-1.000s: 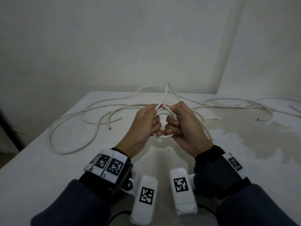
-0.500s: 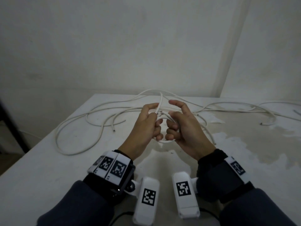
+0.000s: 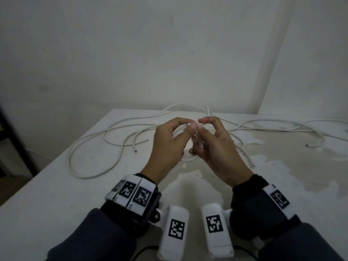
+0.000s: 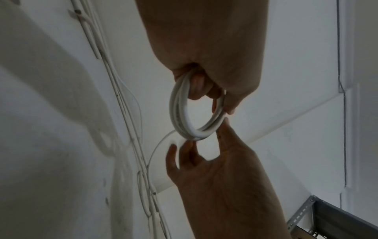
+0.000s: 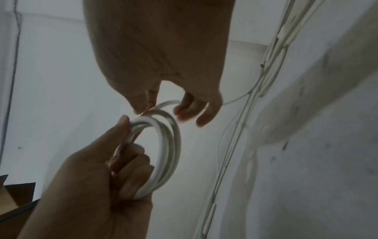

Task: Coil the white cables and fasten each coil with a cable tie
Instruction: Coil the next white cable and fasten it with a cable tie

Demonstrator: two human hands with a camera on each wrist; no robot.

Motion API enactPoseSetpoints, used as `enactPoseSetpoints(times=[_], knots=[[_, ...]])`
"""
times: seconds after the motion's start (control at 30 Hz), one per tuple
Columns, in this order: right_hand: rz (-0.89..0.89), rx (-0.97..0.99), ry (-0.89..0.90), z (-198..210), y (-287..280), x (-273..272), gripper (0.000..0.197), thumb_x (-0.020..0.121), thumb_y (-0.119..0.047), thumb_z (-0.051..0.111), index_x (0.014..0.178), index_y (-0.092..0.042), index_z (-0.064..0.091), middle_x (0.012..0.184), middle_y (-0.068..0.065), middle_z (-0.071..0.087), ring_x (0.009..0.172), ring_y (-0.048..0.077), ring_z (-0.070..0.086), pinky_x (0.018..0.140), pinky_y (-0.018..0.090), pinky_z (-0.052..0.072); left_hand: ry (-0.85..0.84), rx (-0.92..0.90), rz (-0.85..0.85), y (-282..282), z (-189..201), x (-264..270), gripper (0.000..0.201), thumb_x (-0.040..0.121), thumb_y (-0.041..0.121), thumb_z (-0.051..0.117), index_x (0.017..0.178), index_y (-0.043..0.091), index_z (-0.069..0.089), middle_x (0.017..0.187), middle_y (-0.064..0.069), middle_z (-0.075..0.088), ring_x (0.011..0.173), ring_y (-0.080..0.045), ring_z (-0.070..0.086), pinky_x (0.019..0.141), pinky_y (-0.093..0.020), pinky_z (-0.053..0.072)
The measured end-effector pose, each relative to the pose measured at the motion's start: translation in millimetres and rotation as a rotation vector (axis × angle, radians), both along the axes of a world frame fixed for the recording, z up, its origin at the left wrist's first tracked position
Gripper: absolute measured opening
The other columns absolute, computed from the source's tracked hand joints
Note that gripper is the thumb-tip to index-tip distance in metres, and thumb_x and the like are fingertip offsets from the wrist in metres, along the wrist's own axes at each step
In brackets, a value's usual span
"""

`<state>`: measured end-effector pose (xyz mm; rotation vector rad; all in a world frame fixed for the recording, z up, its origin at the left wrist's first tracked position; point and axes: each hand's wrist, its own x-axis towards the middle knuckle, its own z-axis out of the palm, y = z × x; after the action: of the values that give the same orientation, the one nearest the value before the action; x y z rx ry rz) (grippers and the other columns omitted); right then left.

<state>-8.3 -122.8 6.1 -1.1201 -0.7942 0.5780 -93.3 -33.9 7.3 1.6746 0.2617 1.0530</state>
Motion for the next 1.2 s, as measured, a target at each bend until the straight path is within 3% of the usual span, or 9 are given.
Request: enactPoseSetpoints(times=[0.17,0.27,0.33,0.43,0.53,0.73,0.87,1.0,1.2], knots=[[-0.408,-0.172,-0.542,-1.6,-7.6,14.6,0.005,0.089,-0.039,0.062,0.09,-0.042,0.066,0.103,-0.008,0.051,0.105,0.009,0.047,0.096,0.031,0.038,-0.016,0.15,0.019,7.3,1.8,-4.6,0.008,0.086,0.02,0.068,0.089,0.014,0.071,0.08,0.002,0.071,0.072,-0.008,0.066,0.067,-0.022,0.051],[-0.49,-0.233,-0.762,1.8,-11.2,23.3,0.012,0.084,-0.042,0.068,0.081,-0.048,0.058,0.113,-0.015,0.042,0.127,0.01,0.038,0.113,0.047,0.025,0.003,0.212,0.036,8.1,1.9,-5.4,0.015,0.083,0.028,0.067,0.09,0.016,0.072,0.082,0.002,0.072,0.075,-0.01,0.067,0.069,-0.025,0.054],[-0.442,-0.156,-0.853,6.5,-11.0,24.8,0.009,0.086,-0.04,0.065,0.082,-0.04,0.057,0.104,-0.02,0.057,0.117,-0.001,0.05,0.117,0.045,0.015,-0.021,0.234,0.047,7.7,3.9,-6.2,0.013,0.084,0.025,0.067,0.092,0.016,0.071,0.081,0.004,0.071,0.073,-0.008,0.066,0.067,-0.023,0.053],[-0.449,0.038,-0.947,16.4,-12.6,21.6,0.007,0.087,-0.028,0.066,0.082,-0.027,0.061,0.079,-0.022,0.063,0.079,-0.005,0.06,0.092,0.016,0.039,-0.077,0.247,0.052,9.7,10.3,-10.6,0.01,0.085,0.019,0.067,0.092,0.014,0.071,0.082,0.002,0.071,0.072,-0.007,0.066,0.066,-0.02,0.052],[-0.408,0.14,-0.876,23.9,-12.8,15.4,0.008,0.086,-0.021,0.071,0.082,-0.026,0.066,0.072,-0.016,0.067,0.071,0.003,0.065,0.072,0.016,0.047,-0.109,0.205,0.014,10.8,20.7,-14.9,0.006,0.086,0.013,0.066,0.09,0.01,0.069,0.084,-0.002,0.071,0.075,-0.009,0.066,0.07,-0.021,0.053],[-0.224,0.09,-0.57,51.9,-7.5,13.9,0.012,0.089,-0.02,0.067,0.077,-0.025,0.066,0.1,0.001,0.07,0.091,0.01,0.064,0.072,0.027,0.05,-0.217,0.038,-0.075,9.4,56.0,-7.5,0.009,0.09,0.003,0.059,0.094,-0.003,0.065,0.056,0.014,0.061,0.046,0.004,0.053,0.051,-0.004,0.038],[0.136,0.065,-0.139,87.9,-8.6,13.8,0.012,0.093,-0.016,0.055,0.085,-0.012,0.062,0.087,0.011,0.074,0.087,0.021,0.069,0.082,0.033,0.053,-0.273,-0.111,-0.101,4.5,78.6,4.4,0.014,0.091,0.006,0.059,0.096,-0.005,0.064,0.052,0.014,0.057,0.04,0.002,0.048,0.045,-0.005,0.035],[0.281,-0.149,-0.096,108.8,-11.0,19.6,0.03,0.1,-0.026,0.042,0.098,-0.009,0.066,0.084,0.008,0.072,0.083,0.019,0.065,0.07,0.026,0.043,-0.251,-0.216,-0.08,8.4,94.3,11.6,0.012,0.089,0.011,0.063,0.093,0.001,0.066,0.05,0.014,0.055,0.04,0.002,0.046,0.045,-0.009,0.037],[0.435,-0.139,-0.033,131.1,-15.5,19.6,0.045,0.1,-0.032,0.036,0.089,-0.007,0.071,0.078,0.009,0.069,0.087,0.025,0.065,0.093,0.038,0.047,-0.234,-0.388,-0.111,5.2,114.8,16.8,0.011,0.085,0.02,0.069,0.085,0.009,0.068,0.057,-0.003,0.045,0.045,-0.015,0.033,0.039,-0.019,0.029]])
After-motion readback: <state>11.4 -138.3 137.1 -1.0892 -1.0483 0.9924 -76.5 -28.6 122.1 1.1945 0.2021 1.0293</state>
